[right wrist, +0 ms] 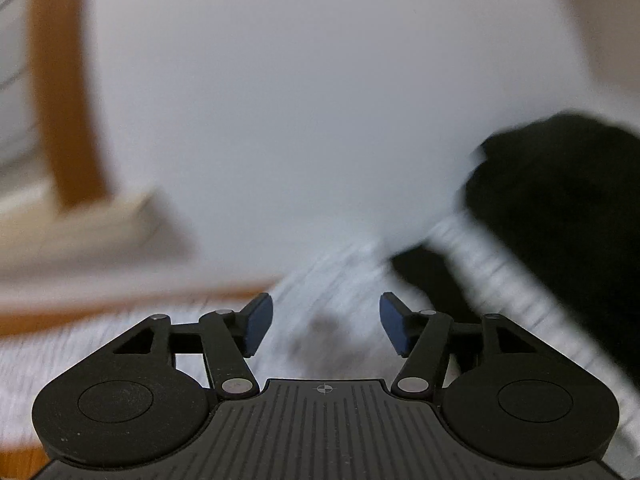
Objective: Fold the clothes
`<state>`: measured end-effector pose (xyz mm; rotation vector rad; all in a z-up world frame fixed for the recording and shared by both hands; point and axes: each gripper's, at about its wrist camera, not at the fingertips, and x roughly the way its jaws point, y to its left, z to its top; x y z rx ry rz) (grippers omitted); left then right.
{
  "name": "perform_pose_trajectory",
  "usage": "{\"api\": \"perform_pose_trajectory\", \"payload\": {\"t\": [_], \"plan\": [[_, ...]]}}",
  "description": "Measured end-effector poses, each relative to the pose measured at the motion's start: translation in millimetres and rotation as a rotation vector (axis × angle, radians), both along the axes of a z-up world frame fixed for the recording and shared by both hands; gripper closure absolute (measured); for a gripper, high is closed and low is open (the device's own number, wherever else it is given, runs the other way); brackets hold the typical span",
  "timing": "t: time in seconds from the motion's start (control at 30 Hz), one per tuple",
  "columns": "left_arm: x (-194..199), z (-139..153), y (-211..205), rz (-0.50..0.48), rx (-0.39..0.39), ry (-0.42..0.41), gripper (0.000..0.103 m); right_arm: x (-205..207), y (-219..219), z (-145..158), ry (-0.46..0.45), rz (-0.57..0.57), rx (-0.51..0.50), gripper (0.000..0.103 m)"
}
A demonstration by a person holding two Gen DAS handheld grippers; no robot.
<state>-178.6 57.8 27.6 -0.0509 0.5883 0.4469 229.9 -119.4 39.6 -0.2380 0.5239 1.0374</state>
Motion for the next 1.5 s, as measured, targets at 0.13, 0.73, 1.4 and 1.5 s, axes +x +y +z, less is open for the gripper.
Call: {"api": "perform_pose_trajectory", "payload": {"t": [0.13, 0.73, 1.4, 1.5], "plan": [[6, 2, -6, -0.042, -0.012, 0.000, 0.016, -9, -11, -24, 0.028, 0.056, -0.036, 0.042], [56, 45, 15, 0.009, -0.011, -0.087, 0.101, 11, -19, -32, 0.160, 0.096, 0.050, 0.042], [33, 13, -53, -0.106, 0.082, 0.091, 0.055, 15, -23, -34, 0.182, 0.082, 0.064, 0.042], [46, 6, -56, -0.115, 0.090, 0.118, 0.054, 15, -22, -34, 0.179, 0.082, 0.061, 0.041]]}}
